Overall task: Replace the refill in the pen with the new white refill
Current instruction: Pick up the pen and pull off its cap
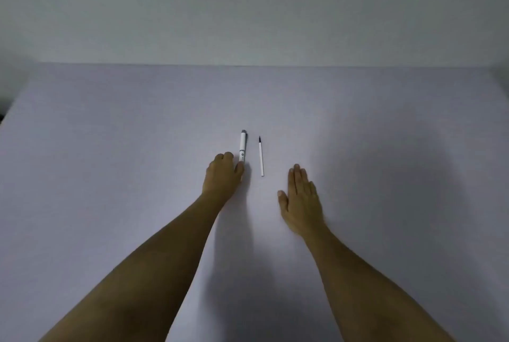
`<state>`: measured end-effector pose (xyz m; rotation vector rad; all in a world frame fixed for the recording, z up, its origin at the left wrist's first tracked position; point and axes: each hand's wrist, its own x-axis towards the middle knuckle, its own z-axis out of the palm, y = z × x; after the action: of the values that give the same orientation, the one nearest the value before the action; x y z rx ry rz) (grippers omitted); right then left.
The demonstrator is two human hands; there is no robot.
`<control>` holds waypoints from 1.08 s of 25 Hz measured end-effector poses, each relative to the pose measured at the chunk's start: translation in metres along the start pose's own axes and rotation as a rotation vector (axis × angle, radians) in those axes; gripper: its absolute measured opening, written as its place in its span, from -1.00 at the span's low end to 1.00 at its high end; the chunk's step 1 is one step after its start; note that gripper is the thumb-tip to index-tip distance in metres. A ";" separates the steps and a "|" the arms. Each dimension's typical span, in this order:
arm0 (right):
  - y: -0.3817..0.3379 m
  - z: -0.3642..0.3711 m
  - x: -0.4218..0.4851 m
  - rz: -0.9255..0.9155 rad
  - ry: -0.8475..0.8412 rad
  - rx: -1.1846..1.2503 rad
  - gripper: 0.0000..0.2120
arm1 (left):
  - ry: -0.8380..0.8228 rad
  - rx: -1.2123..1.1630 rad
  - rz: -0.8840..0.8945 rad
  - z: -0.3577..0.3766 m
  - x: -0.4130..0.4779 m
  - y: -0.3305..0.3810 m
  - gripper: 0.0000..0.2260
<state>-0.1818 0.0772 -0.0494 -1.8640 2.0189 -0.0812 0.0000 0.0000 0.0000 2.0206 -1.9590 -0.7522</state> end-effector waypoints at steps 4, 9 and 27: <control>0.002 0.006 -0.002 -0.010 0.088 -0.010 -0.41 | 0.028 -0.014 -0.106 0.008 0.014 0.008 -0.72; 0.003 0.008 0.000 -0.015 0.123 -0.005 -0.41 | 0.037 -0.042 -0.145 0.021 0.018 0.012 -0.79; -0.044 -0.115 0.014 -0.019 0.194 1.079 -0.85 | 0.003 -0.092 0.491 -0.062 -0.051 0.017 -0.87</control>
<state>-0.1770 0.0335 0.0663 -1.1701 1.5190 -1.1356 0.0180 0.0371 0.0714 1.3960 -2.2388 -0.6978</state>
